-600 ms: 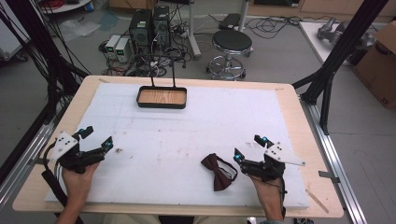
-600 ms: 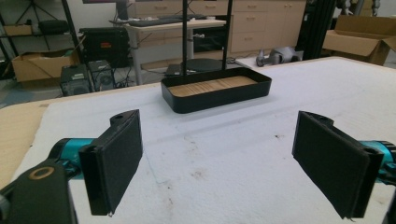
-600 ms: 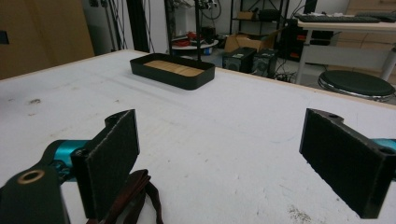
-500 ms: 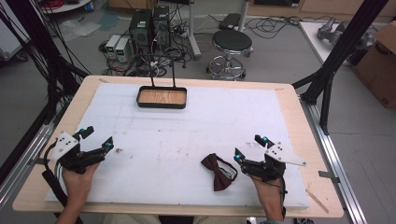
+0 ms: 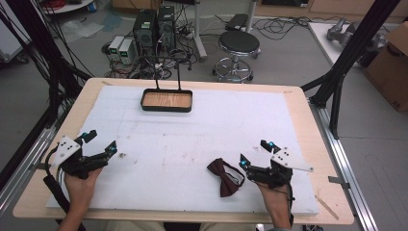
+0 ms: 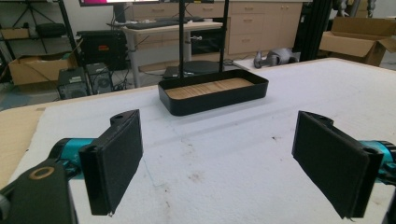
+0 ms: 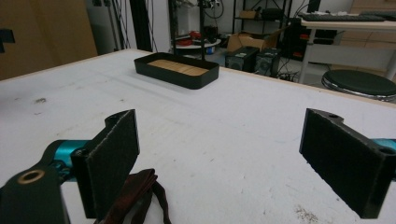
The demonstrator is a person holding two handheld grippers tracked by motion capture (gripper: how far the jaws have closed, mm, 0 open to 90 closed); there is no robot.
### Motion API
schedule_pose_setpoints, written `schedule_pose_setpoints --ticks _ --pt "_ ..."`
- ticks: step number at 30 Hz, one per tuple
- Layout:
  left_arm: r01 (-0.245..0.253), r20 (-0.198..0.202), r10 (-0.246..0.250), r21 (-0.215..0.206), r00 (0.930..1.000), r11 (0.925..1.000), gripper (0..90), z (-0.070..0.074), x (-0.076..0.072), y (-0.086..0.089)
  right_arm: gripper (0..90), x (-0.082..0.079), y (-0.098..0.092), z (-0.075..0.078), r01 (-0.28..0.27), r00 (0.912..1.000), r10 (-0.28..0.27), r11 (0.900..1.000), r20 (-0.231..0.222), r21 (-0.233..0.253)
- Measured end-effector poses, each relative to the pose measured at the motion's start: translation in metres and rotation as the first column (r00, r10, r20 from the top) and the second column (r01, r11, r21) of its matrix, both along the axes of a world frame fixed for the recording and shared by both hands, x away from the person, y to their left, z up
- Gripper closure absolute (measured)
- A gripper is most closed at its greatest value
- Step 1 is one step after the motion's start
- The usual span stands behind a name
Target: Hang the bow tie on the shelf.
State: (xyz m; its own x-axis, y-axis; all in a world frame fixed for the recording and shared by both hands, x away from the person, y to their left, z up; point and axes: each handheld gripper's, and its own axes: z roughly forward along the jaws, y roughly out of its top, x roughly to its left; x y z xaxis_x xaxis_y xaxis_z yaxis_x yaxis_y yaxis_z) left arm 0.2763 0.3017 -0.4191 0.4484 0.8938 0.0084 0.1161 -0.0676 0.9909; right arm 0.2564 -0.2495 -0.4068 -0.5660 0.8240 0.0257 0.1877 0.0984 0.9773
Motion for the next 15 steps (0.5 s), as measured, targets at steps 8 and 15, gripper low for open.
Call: schedule_pose_setpoints --ticks 8,15 --pt "0.001 0.000 -0.001 -0.002 1.0000 1.0000 16.6 0.000 0.000 0.000 14.5 0.003 0.006 -0.006 -0.070 0.9961 0.070 0.998 -0.055 -0.005" --pt "0.001 -0.001 -0.001 -0.001 1.0000 1.0000 16.7 0.000 0.000 0.000 20.4 0.006 0.020 -0.013 -0.176 0.9788 0.171 0.984 -0.113 -0.034"
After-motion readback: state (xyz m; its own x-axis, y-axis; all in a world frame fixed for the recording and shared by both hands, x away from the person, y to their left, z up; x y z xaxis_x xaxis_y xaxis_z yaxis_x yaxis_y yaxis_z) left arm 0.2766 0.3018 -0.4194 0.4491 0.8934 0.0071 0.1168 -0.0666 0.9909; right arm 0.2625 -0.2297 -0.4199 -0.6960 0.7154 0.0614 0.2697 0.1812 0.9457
